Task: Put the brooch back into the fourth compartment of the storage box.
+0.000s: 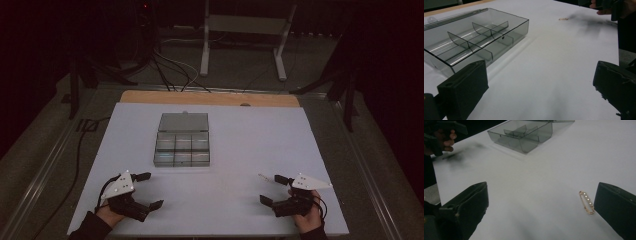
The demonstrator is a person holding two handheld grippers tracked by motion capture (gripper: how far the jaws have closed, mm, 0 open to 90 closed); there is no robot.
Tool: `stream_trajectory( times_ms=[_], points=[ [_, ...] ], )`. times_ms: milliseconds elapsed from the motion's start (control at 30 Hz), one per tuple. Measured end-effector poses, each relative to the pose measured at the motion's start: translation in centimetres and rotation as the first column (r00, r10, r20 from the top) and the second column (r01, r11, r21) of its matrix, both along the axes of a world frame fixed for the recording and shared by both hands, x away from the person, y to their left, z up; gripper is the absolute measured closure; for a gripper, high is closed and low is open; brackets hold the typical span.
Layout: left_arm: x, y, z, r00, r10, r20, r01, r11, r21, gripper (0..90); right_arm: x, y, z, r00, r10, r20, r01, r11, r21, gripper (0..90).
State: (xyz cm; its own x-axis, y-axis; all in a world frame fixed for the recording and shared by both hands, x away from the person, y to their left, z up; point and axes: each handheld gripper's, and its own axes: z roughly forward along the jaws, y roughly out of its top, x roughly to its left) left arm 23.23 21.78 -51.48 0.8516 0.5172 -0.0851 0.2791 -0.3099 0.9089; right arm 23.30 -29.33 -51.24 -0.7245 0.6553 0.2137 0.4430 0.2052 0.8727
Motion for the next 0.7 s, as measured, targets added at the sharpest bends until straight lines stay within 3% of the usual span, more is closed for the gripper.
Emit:
stream_trajectory(
  times_ms=[400, 533, 700],
  points=[
    [0.16, -0.17, 0.09, 1.0, -0.008, 0.001, 0.008, 1.0, -0.001, 1.3, -0.26, 0.2, 0.07, 0.9997, 0.022, -0.014, -0.022, 1.0, -0.011, 0.0],
    [0.1, -0.15, 0.1, 0.9999, -0.015, -0.003, 0.015, 0.9999, -0.005, 1.3, -0.35, 0.31, 0.2, 0.9991, 0.035, -0.023, -0.036, 0.998, -0.053, 0.0],
    [0.03, -0.37, 0.13, 0.9996, -0.029, -0.002, 0.029, 0.9996, 0.001, 1.3, -0.44, 0.4, 0.42, 0.9976, 0.054, -0.043, -0.056, 0.998, -0.028, 0.0]
  ],
)
